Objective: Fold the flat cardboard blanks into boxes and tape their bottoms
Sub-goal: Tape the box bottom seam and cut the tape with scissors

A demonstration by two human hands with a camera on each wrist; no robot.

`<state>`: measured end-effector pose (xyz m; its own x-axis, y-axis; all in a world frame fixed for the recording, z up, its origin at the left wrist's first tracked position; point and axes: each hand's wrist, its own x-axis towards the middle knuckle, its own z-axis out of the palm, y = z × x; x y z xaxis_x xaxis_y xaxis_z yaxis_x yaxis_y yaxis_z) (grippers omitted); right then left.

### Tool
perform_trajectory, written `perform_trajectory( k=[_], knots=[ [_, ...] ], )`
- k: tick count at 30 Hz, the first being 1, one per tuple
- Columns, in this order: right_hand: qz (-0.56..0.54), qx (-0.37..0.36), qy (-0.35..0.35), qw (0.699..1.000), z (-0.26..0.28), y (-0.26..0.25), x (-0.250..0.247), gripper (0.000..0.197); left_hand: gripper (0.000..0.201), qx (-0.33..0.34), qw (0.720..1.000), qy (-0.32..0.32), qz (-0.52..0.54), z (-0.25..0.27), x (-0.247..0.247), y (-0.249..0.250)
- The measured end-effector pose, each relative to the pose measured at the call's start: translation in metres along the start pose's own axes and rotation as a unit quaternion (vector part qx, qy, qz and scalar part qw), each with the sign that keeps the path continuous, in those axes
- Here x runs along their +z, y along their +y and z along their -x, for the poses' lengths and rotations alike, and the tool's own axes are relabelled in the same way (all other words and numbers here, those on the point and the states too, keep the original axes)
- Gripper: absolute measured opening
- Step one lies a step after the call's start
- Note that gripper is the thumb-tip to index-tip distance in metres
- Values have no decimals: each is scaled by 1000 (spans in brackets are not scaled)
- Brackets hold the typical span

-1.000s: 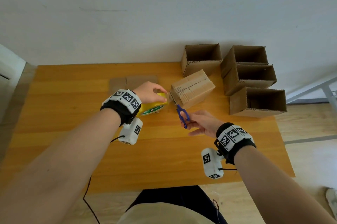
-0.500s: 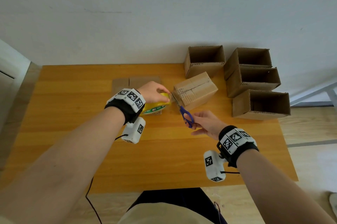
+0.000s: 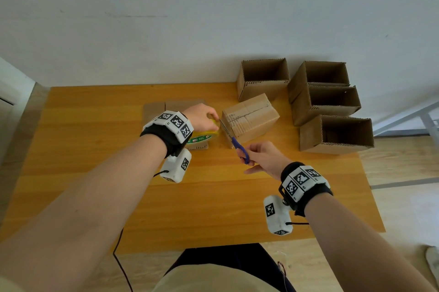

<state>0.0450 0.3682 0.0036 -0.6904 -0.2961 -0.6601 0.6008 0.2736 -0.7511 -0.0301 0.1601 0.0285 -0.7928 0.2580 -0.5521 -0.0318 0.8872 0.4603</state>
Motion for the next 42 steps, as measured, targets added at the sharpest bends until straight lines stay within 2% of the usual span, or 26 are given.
perform_trajectory(
  k=[10, 19, 23, 27, 31, 34, 38, 42],
  knots=[
    [28, -16, -13, 999, 1, -8, 0, 9, 26, -15, 990, 29, -137, -1, -16, 4],
    [21, -19, -3, 1000, 0, -5, -4, 14, 18, -20, 997, 53, -45, 1, -20, -20],
    [31, -15, -6, 999, -1, -6, 0, 12, 16, 2, 996, 91, 23, 6, -19, -28],
    [51, -12, -7, 999, 0, -6, -1, 11, 16, 21, 991, 124, 47, 17, -14, -26],
    [84, -8, 4, 996, -1, -8, -3, 13, 11, 10, 987, 139, 78, 28, -1, -27],
    [115, -2, 8, 993, -4, -9, -4, 21, 16, 3, 981, 156, 113, 36, 8, -27],
    [182, -6, 9, 983, -8, -7, -4, 28, 45, -6, 977, 163, 136, 50, 22, -23],
    [275, -12, 6, 961, -11, -3, -5, 22, 48, -15, 980, 158, 122, 62, 42, -16]
  ],
)
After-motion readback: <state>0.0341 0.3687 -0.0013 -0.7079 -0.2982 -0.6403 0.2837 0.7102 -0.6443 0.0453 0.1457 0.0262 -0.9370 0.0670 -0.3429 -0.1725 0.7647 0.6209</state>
